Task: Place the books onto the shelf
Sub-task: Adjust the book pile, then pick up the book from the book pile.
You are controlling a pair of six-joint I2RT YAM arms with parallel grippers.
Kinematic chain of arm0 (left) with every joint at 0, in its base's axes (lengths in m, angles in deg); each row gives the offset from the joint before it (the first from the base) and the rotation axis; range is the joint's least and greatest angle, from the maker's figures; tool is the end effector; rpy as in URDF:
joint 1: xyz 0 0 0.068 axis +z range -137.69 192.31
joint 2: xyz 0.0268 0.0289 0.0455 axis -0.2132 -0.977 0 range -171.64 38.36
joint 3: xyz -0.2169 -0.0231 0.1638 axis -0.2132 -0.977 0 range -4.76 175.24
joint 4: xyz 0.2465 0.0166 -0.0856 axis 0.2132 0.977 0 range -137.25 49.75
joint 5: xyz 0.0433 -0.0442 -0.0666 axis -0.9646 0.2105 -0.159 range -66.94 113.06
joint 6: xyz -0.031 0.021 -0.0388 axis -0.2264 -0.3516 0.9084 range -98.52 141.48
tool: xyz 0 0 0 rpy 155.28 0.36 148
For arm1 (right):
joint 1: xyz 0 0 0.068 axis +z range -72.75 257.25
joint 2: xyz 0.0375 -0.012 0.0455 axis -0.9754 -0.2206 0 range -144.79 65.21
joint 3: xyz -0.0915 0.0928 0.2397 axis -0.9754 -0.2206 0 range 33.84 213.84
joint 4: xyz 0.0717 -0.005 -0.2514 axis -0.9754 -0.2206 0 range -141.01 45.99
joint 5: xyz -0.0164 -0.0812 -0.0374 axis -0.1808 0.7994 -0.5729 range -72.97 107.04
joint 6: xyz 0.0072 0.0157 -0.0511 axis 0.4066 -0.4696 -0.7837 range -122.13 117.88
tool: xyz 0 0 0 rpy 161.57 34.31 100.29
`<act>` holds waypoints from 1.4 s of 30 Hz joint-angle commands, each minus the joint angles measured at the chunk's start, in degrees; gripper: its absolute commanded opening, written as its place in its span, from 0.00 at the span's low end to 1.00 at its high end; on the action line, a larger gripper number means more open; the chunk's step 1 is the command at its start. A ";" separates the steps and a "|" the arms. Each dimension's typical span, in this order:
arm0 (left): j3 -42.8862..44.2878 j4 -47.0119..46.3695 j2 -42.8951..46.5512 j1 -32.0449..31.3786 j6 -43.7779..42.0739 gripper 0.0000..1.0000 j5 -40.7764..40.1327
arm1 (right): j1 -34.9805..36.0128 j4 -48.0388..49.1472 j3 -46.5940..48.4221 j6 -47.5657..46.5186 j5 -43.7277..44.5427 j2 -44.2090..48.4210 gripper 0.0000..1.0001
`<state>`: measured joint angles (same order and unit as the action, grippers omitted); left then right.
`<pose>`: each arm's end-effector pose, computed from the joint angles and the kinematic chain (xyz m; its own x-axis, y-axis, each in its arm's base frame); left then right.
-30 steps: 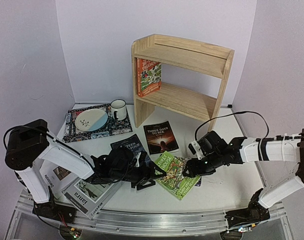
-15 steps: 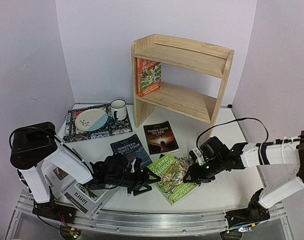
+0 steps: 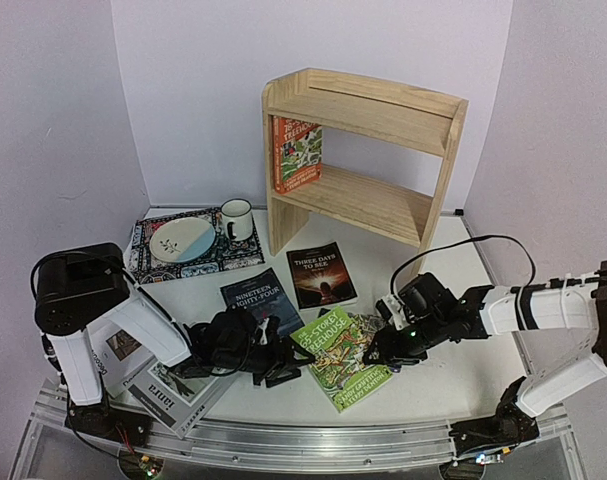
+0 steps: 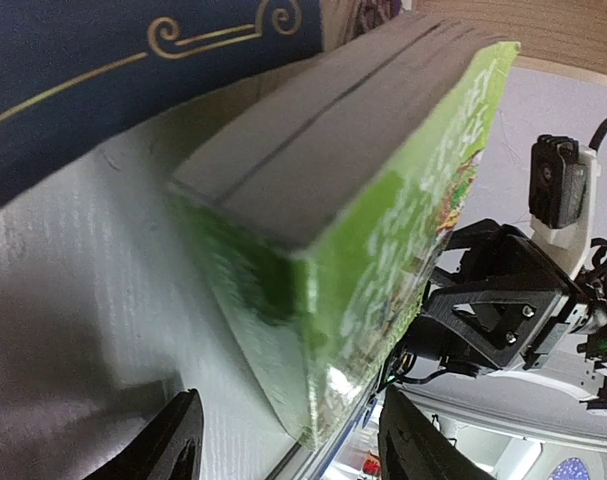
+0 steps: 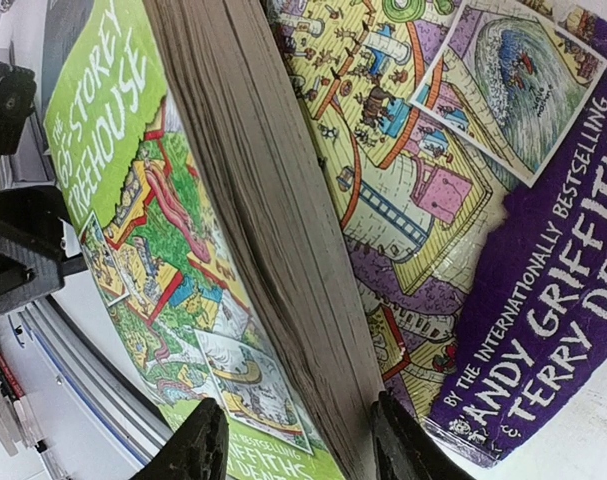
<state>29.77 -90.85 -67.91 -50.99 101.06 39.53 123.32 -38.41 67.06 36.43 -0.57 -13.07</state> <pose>0.1361 -0.2932 0.1020 -0.9914 -0.1280 -0.0280 -0.0331 0.4521 -0.8914 0.1761 0.1985 0.1724 -0.8736 -0.0506 -0.4840 -0.3887 0.6710 0.6314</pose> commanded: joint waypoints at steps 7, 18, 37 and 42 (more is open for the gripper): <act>4.55 -3.25 -3.93 0.94 -2.41 0.56 -0.04 | 0.33 -1.11 0.36 -0.01 -1.11 -1.95 0.47; 5.60 -4.83 0.19 1.04 -6.94 0.40 -1.86 | 0.36 -0.07 0.36 0.39 -2.55 -1.94 0.37; 7.41 -5.16 7.24 1.40 -13.80 0.33 3.08 | 0.68 4.23 1.82 1.04 -5.55 -1.30 0.33; 7.63 -5.19 5.73 1.37 -14.60 0.45 3.23 | 0.95 5.28 2.20 1.58 -6.17 -2.04 0.33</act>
<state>34.60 -91.21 -63.55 -49.34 88.61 40.36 123.42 -36.66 67.10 37.32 -3.89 -14.54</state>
